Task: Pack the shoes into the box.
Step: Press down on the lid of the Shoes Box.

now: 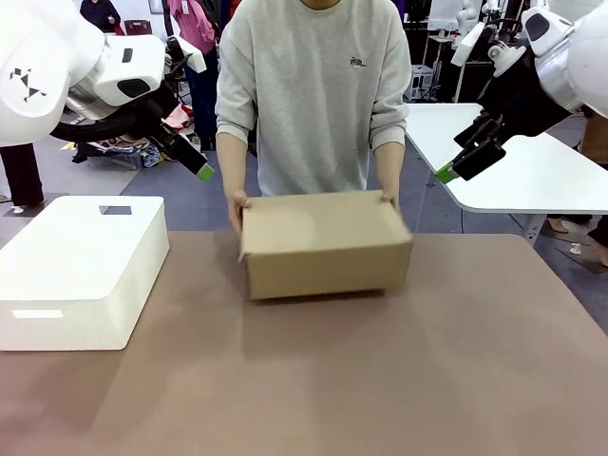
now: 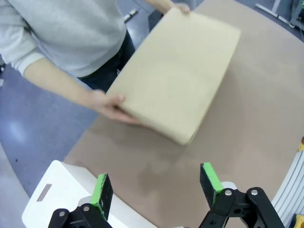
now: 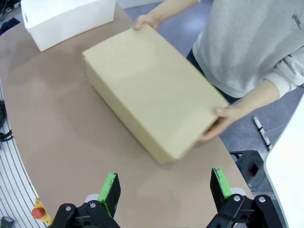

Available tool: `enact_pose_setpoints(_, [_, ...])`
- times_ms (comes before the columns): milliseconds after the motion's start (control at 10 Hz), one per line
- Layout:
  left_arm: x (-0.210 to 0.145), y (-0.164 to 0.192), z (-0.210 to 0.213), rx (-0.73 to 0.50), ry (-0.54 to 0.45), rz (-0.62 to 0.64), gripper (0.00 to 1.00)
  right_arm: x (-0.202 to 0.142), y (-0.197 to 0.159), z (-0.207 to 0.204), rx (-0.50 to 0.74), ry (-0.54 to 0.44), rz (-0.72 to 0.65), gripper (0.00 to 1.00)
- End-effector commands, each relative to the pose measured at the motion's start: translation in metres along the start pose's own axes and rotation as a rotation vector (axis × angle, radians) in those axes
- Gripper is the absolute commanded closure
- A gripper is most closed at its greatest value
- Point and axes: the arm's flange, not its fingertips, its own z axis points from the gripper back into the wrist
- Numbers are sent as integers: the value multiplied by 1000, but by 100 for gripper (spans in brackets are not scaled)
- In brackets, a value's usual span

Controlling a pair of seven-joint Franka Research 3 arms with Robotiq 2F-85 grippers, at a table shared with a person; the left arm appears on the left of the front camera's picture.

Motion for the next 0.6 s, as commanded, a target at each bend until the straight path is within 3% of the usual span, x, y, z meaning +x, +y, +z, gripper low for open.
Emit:
enact_pose_setpoints(0, [2,-4,1,0,-5,-22,5,3,0,0,-14,2,-12,0])
enact_pose_setpoints(500, [2,-4,1,0,-5,-22,5,3,0,0,-14,2,-12,0])
